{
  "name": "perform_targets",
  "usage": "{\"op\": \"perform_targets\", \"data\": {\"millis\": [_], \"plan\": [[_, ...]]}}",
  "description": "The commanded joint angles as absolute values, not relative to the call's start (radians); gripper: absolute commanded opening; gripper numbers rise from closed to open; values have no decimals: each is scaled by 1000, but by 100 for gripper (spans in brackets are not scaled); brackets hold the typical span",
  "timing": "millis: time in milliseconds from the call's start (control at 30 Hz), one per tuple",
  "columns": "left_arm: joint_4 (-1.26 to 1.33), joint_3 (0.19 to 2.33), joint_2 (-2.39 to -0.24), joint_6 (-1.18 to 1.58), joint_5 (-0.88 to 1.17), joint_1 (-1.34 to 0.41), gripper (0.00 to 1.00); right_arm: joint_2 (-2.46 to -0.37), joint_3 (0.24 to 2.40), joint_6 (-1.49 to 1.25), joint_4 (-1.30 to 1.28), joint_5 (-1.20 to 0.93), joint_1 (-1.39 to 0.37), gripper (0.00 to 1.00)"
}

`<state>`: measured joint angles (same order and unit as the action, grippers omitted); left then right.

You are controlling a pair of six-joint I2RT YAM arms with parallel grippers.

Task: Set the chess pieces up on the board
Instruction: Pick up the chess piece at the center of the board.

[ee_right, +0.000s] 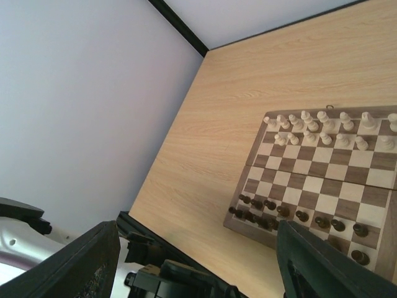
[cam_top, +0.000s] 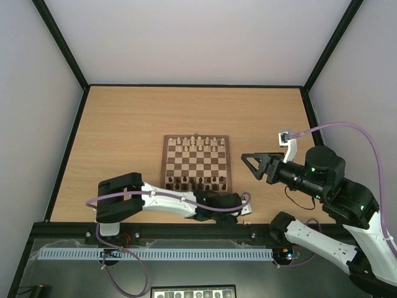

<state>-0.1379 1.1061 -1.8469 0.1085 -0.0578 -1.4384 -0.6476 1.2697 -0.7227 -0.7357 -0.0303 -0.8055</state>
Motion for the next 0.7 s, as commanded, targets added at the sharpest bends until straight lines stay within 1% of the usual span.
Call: {"op": "perform_targets", "data": {"millis": [0,133,333,533,667], "plan": [[-81,1149,-1878,24,41,-1432,38,-638,1235,-703,-736,-52,-809,70],[-53,1147,-1896,10,84,-1431,38,-638,1220,-700,-730,-50,-809,70],[-16,1129,-1893,6,130,-1431,41,-649,1209,-696,-719,-46,-809,70],[6,1131,-1918,-1,116,-1430,44,-655,1204,-693,-708,-46,-810,70],[16,1137,-1939,0,127,-1430,44,-654,1212,-695,-711,-40,-809,70]]}}
